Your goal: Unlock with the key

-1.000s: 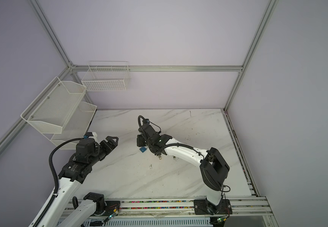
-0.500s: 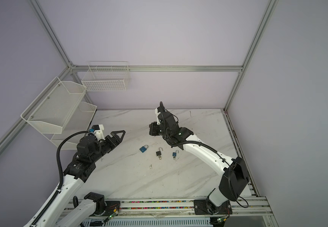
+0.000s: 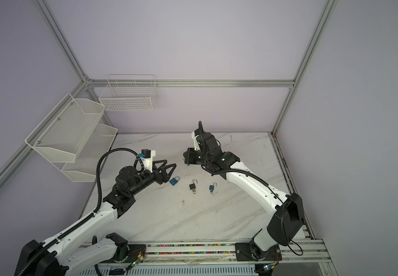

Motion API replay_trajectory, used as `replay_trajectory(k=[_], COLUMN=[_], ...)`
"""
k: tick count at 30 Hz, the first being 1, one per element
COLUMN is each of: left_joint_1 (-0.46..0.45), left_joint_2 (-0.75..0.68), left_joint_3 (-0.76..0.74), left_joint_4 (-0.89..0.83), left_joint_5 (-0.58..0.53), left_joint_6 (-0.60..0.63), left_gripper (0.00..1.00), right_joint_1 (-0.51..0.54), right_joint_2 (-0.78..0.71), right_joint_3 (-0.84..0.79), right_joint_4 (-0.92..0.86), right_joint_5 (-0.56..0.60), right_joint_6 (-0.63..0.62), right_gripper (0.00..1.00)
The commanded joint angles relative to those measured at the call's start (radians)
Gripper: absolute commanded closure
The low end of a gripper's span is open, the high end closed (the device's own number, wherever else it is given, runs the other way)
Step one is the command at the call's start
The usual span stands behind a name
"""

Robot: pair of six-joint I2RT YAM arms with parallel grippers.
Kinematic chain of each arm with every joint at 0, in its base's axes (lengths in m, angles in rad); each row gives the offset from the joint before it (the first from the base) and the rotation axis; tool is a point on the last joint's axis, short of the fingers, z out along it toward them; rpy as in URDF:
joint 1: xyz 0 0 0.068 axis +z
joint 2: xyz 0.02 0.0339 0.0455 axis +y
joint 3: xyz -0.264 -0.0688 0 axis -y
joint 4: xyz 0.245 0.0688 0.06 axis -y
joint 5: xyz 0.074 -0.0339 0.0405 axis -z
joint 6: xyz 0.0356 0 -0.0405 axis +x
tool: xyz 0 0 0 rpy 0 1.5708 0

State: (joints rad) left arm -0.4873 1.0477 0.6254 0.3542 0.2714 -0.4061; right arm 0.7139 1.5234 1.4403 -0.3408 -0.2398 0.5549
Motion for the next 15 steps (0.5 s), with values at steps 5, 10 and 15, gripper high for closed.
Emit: replay_trajectory(k=[5,10,15], left_joint_1=[-0.043,-0.076,-0.088], left_joint_2=[0.122,0.192,0.226], left_joint_3=[0.027,0.044,0.064], left_joint_4=[0.256,0.351,0.407], left_joint_5=[0.024,0.018,0.033], left_joint_6=[0.187,0.240,0.240], left_gripper=[0.30,0.36,0.45], right_joint_1=[-0.010,-0.010,-0.010], right_joint_2=[-0.043,-0.054,-0.061], right_joint_3=[0.060,0.071,0.071], right_joint_4=[-0.022,-0.023,-0.019], right_joint_5=[-0.083,-0.094,-0.108], right_joint_6=[0.059,0.069,0.077], right_gripper=[1.00,1.00,1.00])
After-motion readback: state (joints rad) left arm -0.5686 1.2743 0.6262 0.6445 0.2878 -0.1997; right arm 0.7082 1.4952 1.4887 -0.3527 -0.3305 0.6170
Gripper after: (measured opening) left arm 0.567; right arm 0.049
